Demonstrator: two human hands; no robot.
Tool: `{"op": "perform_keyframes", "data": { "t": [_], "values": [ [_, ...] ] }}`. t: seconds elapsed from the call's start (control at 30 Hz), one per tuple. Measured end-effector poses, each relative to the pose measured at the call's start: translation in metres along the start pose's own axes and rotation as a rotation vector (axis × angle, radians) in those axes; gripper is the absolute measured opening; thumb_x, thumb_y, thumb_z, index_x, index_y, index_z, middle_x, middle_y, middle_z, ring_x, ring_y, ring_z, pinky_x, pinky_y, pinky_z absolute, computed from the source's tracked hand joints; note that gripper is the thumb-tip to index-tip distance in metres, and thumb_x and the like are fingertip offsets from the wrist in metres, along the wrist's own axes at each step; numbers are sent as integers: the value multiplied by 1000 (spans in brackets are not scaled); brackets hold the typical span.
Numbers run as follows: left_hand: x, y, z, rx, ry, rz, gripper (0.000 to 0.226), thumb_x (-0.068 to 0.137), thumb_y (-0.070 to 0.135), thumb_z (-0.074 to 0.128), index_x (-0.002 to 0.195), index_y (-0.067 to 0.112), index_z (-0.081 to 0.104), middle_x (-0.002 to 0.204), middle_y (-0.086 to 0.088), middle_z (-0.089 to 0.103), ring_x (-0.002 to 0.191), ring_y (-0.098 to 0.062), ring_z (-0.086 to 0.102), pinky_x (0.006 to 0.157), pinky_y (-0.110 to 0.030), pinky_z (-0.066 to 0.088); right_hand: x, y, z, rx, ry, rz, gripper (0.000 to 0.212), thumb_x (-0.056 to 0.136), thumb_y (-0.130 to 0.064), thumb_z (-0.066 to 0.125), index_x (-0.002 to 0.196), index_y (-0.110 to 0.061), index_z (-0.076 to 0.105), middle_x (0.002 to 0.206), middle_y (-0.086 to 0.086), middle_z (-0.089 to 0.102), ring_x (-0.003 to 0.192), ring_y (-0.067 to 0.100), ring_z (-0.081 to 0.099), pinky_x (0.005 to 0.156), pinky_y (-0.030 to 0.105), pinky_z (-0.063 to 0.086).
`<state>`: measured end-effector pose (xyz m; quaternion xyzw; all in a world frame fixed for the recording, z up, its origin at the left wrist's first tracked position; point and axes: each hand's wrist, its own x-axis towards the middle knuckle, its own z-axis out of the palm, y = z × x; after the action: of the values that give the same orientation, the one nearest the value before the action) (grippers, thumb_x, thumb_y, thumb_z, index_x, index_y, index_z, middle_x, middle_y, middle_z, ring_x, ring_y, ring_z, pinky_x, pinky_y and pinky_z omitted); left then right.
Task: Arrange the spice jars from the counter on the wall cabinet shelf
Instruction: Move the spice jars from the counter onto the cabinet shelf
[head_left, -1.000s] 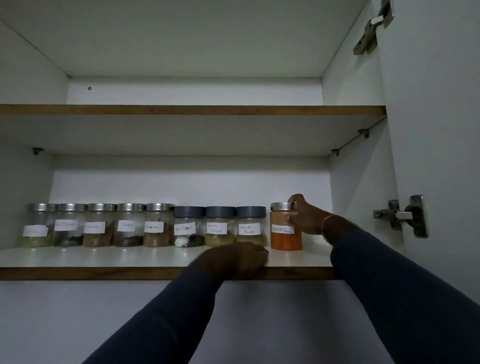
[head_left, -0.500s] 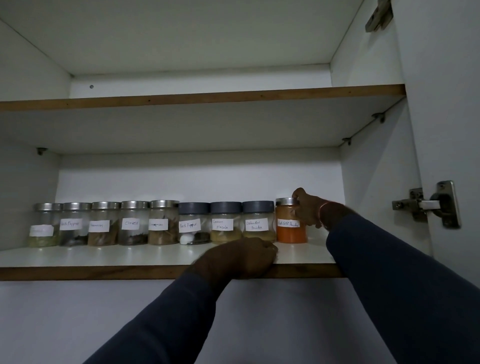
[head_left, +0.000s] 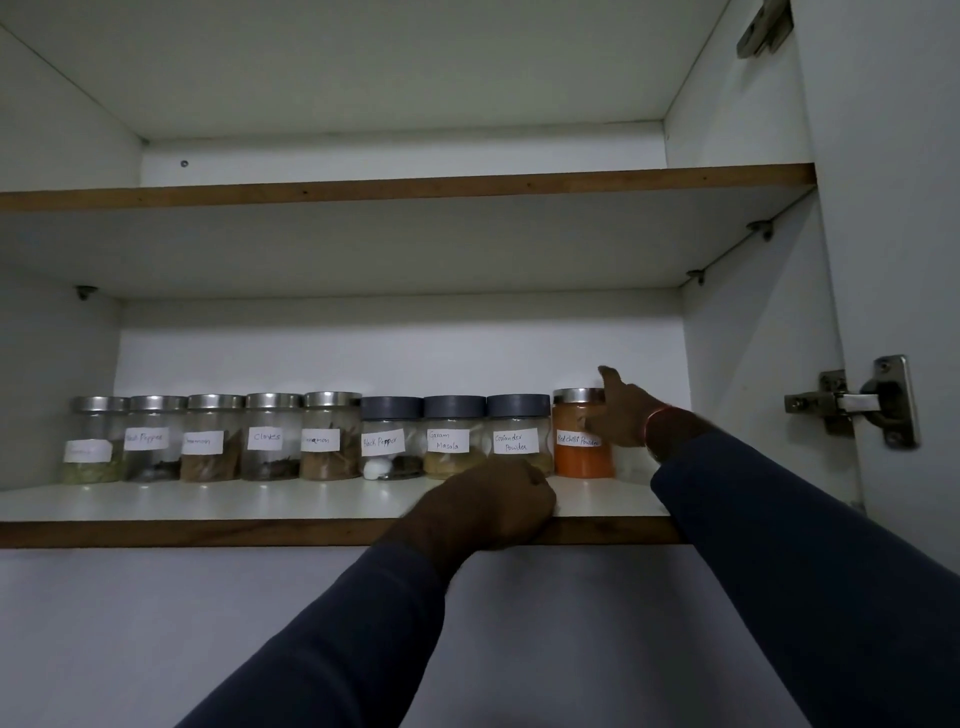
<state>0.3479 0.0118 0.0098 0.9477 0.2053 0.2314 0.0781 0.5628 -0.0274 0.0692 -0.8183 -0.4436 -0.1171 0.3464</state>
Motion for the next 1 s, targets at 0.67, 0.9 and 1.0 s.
{"op": "perform_keyframes", "data": {
  "t": [0.67,0.9,1.0],
  "values": [
    [-72,8,2,205,410,149,31,94,28,43,88,8,66,90,-13,69,85,-29,65,66,-31,42,-185,-76,16,-310,-62,-221,27,92,-20,49,110,-5,62,113,14,65,107,33,61,94,42,51],
    [-182,-19,-10,136,217,177,29,88,23,52,116,18,56,111,-3,64,98,-20,62,83,-34,54,-301,-144,21,-421,-103,-304,22,96,-21,50,115,-14,59,116,8,64,105,26,59,92,38,49],
    [-227,-39,-7,174,179,183,32,88,26,52,118,14,55,112,-6,64,99,-22,61,85,-37,53,-341,-176,35,-509,-149,-297,26,95,-26,51,119,-16,54,119,9,62,108,26,58,92,39,46]
  ]
}}
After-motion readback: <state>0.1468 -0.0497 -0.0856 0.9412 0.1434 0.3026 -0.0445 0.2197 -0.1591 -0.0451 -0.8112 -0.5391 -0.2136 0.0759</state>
